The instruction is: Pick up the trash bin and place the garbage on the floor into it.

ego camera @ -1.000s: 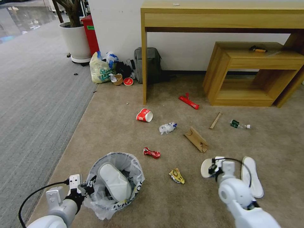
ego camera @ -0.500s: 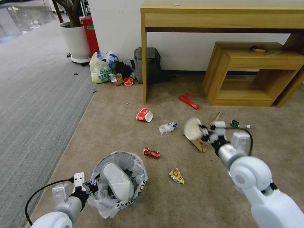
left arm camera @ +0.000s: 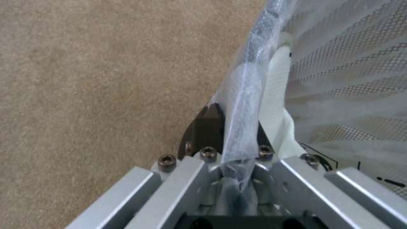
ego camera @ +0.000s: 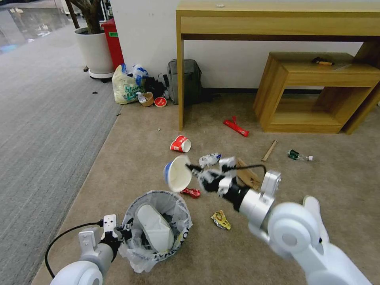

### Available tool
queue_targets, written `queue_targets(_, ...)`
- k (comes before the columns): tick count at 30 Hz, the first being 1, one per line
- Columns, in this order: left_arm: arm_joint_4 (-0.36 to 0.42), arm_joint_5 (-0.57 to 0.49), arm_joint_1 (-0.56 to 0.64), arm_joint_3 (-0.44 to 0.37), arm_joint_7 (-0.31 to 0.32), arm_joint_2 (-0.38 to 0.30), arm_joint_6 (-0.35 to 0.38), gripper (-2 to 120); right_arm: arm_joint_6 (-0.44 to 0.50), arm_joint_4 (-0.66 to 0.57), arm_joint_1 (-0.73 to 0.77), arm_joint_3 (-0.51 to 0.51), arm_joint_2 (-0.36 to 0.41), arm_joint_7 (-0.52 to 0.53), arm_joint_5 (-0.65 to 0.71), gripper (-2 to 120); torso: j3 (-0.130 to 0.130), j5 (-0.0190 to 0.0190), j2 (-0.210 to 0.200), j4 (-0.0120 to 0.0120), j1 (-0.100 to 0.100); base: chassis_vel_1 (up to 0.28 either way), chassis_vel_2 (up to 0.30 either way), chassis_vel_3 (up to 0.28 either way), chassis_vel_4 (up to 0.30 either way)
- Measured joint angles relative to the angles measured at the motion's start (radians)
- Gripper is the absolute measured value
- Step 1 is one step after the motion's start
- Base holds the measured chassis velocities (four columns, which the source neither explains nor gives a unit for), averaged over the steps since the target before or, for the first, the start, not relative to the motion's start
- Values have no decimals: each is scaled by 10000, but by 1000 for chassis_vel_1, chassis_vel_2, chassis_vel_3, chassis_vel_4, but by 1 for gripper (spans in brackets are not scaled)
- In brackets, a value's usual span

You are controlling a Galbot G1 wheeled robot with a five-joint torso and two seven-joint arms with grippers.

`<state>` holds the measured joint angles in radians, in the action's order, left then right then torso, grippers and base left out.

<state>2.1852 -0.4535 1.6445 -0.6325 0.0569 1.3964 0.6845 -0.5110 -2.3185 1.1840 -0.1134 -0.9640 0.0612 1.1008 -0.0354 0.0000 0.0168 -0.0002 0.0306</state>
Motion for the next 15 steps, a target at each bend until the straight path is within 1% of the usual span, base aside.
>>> queue_targets(7, 68, 36, -4, 135, 73, 51, 1, 0, -133, 103, 863, 347, 159, -10, -374, 0, 0, 0, 0, -1, 0, 0, 0, 0, 0)
queue_targets(13, 129, 57, 37, 150, 79, 80, 1, 0, -210, 387, 903, 429, 117, 104, -573, 0, 0, 0, 1, 1, 0, 0, 0, 0, 0)
queue_targets(14, 150, 58, 45, 144, 80, 80, 1, 0, -268, 425, 895, 430, 97, 139, -600, 2, 0, 0, 0, 1, 0, 0, 0, 0, 0)
queue_targets(15, 172, 58, 53, 128, 79, 79, 2, 0, -286, 481, 881, 432, 81, 157, -646, 8, 0, 0, 0, 0, 0, 0, 0, 0, 0)
